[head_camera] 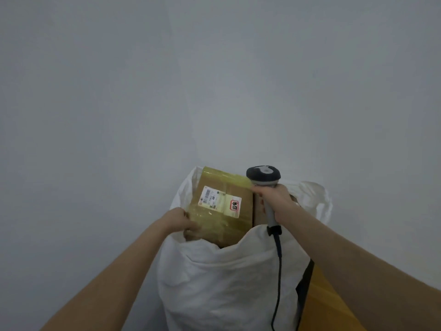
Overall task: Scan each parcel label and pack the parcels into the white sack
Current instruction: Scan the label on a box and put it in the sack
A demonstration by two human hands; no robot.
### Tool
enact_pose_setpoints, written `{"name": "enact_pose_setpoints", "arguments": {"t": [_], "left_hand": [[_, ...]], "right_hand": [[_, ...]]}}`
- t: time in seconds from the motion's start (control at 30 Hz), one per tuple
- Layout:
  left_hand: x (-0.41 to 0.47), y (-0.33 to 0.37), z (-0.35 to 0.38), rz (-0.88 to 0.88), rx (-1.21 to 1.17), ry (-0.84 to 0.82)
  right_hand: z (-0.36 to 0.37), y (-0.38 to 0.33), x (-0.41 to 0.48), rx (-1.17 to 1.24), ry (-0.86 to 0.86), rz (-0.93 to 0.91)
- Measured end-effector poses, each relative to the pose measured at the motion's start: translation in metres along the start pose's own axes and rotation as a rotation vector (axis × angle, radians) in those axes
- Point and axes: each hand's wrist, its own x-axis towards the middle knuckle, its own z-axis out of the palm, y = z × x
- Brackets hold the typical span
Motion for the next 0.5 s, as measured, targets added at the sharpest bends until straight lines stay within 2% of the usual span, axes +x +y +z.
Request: {"name": "enact_pose_setpoints", "arguments": {"t": [0.03,0.1,0.17,0.2,0.3,0.5], "left_hand": [[0.002,0.001,0.007,0.03,0.182,0.099],[0.004,0.013,0.018,0.195,0.33,0.294],[0.011,0.027,0.026,0.4,0.467,0.3],[0.016,0.031,0.03,0.429,0.568,0.255],[0.03,0.03,0.038,0.298,0.688,0.107],[0.045,0.029,0.02,0.127,0.707,0.018]], "right_hand": [[0.004,0.001,-0.001,0.004,-0.015,-0.01],[0.009,0.003,-0.001,0.003,-0.025,-0.01],[0.011,0.002,0.0,-0.016,-0.028,0.02],[0.01,0.0,0.002,-0.02,-0.043,0.045],[-0.001,-0.01,0.008,0.022,-0.093,0.108],[-0.028,-0.051,0.037,-0.011,0.025,0.073]]}}
